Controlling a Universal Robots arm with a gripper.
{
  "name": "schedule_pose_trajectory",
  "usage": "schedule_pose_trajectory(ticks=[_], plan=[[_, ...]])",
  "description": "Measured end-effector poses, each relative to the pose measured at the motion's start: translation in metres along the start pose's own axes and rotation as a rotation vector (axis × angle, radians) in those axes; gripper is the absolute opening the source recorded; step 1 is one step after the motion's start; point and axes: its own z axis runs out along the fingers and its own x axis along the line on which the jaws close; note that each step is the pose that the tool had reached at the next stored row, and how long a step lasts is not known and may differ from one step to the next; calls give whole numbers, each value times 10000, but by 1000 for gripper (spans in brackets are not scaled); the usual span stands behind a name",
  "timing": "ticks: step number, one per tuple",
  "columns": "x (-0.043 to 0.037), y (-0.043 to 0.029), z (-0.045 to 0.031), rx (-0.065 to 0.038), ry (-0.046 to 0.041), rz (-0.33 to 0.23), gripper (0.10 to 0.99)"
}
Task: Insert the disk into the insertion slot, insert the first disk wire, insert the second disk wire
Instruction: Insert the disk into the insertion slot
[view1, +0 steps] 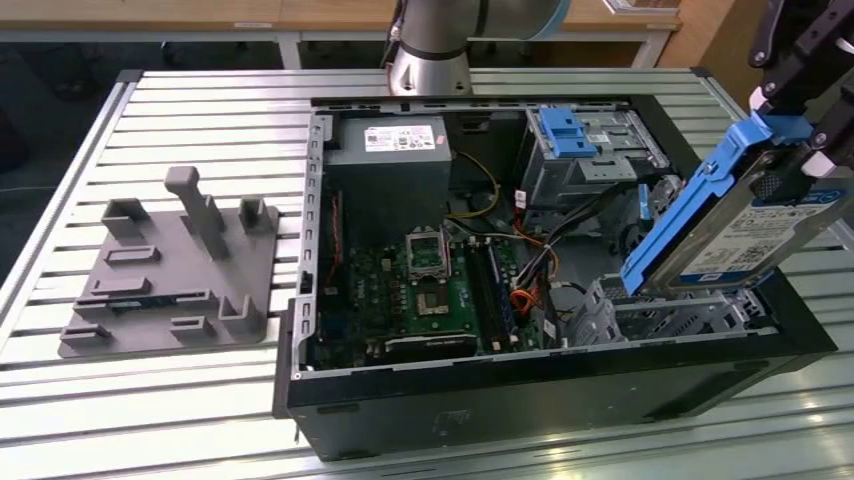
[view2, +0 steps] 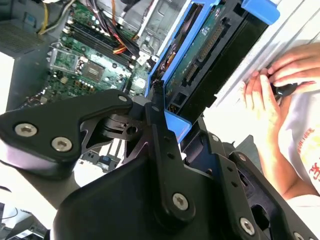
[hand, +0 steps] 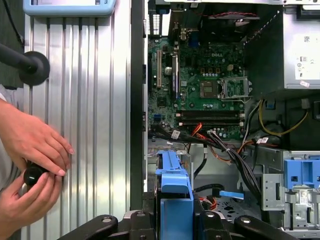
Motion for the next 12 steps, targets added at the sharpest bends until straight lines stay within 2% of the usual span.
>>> schedule_pose_trajectory(ticks=[5,12], plan=[[10,-1,0,-7,-395,-16,365],[10,-1,0,-8,-427,-18,365]])
